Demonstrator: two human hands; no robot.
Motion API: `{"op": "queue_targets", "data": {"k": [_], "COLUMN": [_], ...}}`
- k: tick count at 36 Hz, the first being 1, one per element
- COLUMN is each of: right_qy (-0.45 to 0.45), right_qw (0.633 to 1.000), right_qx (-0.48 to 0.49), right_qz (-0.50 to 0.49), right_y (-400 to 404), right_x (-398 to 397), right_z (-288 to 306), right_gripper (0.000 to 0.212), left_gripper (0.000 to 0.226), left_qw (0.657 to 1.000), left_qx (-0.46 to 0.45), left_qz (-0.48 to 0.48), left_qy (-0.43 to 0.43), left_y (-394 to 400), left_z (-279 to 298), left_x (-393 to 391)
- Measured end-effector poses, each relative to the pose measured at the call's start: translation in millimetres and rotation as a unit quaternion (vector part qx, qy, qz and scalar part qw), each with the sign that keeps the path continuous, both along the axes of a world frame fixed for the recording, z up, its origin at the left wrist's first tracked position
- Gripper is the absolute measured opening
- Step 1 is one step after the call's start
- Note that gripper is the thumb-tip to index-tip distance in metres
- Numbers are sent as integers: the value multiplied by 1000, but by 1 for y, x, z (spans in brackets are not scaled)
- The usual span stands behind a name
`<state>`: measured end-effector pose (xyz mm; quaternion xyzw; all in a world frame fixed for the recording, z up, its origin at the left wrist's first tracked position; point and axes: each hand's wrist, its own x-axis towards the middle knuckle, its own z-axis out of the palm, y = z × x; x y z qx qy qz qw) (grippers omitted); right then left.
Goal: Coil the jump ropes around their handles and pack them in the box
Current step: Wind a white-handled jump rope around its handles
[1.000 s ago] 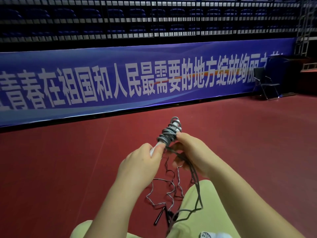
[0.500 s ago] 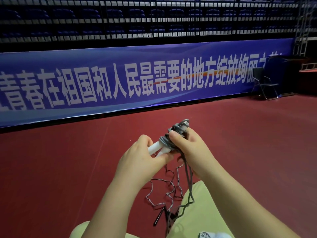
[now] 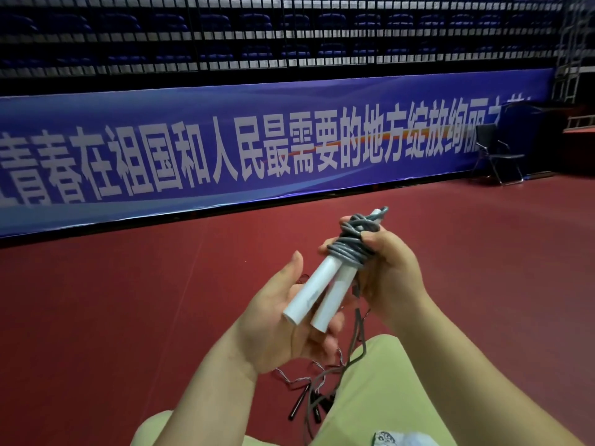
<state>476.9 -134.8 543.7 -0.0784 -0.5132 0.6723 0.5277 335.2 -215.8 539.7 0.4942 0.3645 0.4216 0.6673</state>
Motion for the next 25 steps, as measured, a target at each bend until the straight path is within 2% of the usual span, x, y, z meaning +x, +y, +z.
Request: {"op": "queue_targets", "data": {"k": [6,14,19,25], "right_qy": [-77,-234,-289,-401], "right_qw": [997,972,957,908], "right_qx": [8,10,-11,66], "right_qz": [-2,-26,-11,-101], "right_y": [7,17,21,21], "right_x": [-5,-3,-2,-2], "right_z": [-3,-13,-14,-12], "right_gripper": [32,29,34,45], "left_gripper": [66,63,61,58], "left_qw": [998,991,980,970], "left_qx": [7,6,20,12], "left_qz": [41,113,152,190], "left_qy": [45,76,125,152], "left_y": [-1,0,2,6], "left_z": [4,-6,-9,-15], "left_x": [0,1,1,6]}}
